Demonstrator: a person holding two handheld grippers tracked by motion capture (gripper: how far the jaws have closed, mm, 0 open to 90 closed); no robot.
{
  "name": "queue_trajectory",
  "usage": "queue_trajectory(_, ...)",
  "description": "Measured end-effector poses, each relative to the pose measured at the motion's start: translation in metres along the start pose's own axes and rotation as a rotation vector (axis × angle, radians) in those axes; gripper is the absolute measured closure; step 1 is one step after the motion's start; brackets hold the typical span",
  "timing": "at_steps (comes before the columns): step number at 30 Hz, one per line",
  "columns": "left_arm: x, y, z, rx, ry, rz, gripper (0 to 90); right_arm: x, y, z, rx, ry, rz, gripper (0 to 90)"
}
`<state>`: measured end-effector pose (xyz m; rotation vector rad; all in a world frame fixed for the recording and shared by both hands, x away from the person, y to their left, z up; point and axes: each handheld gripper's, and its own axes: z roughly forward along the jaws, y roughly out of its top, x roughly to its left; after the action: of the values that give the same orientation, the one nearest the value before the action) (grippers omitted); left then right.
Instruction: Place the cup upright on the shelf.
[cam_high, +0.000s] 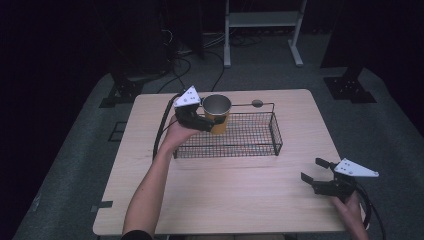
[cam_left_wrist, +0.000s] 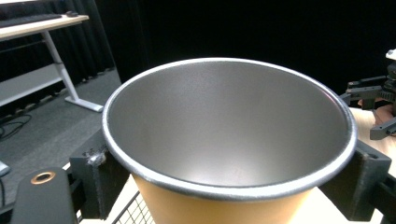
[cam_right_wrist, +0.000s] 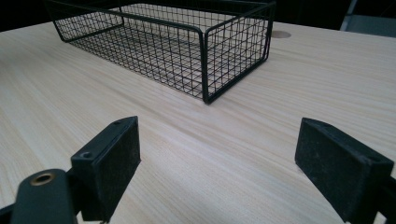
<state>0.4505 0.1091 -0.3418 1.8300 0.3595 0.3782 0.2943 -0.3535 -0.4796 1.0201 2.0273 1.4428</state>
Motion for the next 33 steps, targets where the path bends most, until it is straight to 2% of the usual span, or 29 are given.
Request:
queue_trajectory(4, 0.005, -0.002, 0.007, 0.007, -0.01, -0.006, 13.6, 0.0, 0.0, 0.0, 0.0, 0.001, -0.001, 13.2)
queue_trajectory(10, 0.008, -0.006, 0.022, 0.052, -0.012, 0.002, 13.5, 0.0, 0.0, 0.0, -0.001, 0.003, -0.002, 13.2)
queue_trajectory(15, 0.01, -0.013, 0.036, 0.08, -0.048, 0.002, 13.3, 0.0, 0.0, 0.0, -0.001, 0.004, -0.002, 13.2)
queue_trajectory(24, 0.014, -0.024, 0.049, 0.109, -0.065, -0.012, 13.3, 0.0, 0.0, 0.0, -0.002, 0.004, -0.002, 13.2)
queue_trajectory(33, 0.015, -0.036, 0.063, 0.174, -0.093, -0.015, 13.3, 0.0, 0.0, 0.0, -0.004, 0.005, -0.003, 13.2)
